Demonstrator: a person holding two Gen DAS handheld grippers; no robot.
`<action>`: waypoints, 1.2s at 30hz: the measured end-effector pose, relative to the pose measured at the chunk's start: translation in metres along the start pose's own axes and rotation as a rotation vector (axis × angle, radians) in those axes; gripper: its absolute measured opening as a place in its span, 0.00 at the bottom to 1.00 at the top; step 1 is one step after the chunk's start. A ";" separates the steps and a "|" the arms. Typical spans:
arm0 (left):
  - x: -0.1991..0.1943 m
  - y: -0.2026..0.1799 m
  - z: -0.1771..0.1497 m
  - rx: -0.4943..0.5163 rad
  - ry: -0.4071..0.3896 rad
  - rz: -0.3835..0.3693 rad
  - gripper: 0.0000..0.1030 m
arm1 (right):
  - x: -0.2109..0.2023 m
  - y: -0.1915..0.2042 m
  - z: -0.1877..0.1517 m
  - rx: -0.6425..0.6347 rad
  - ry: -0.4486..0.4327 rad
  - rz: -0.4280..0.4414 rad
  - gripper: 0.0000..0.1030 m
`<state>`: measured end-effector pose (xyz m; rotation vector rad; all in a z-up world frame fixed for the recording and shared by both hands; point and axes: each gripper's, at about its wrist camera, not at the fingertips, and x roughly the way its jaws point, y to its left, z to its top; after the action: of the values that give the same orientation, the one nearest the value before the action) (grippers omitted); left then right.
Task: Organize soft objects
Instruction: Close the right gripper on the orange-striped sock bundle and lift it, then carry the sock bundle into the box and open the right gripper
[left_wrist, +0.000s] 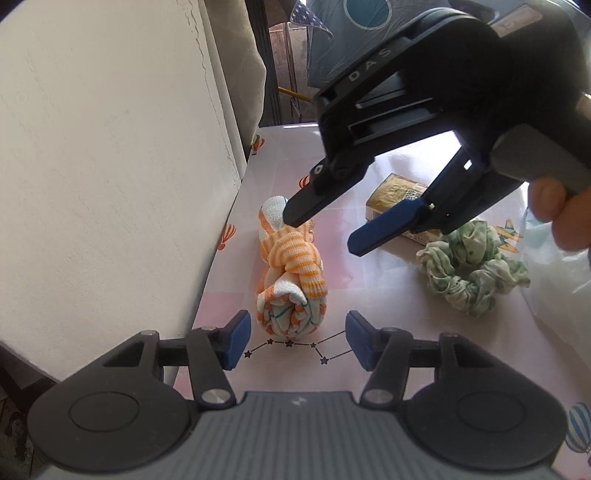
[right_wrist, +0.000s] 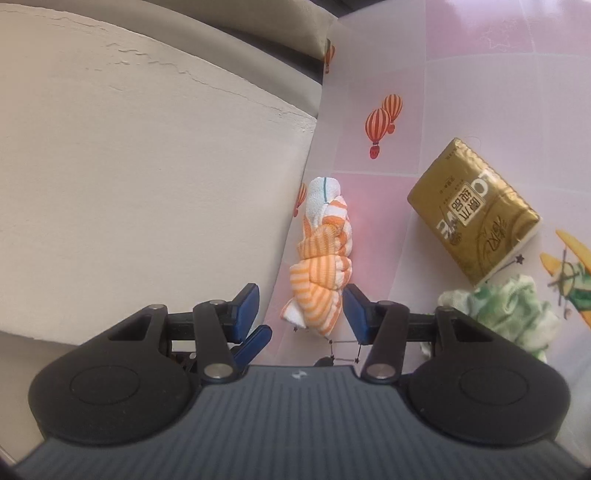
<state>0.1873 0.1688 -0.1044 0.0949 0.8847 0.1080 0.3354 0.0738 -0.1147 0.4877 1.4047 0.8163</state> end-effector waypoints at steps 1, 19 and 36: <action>0.002 0.001 0.000 -0.010 0.006 -0.004 0.55 | 0.007 -0.001 0.002 0.004 0.004 -0.004 0.48; -0.067 -0.011 -0.007 -0.046 -0.111 -0.141 0.02 | -0.022 -0.015 -0.036 0.062 -0.016 0.014 0.31; -0.167 -0.166 0.000 0.156 -0.205 -0.512 0.31 | -0.307 -0.086 -0.171 0.108 -0.407 0.075 0.31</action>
<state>0.0911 -0.0183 0.0023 0.0221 0.6886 -0.4426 0.1963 -0.2390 0.0034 0.7490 1.0602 0.6573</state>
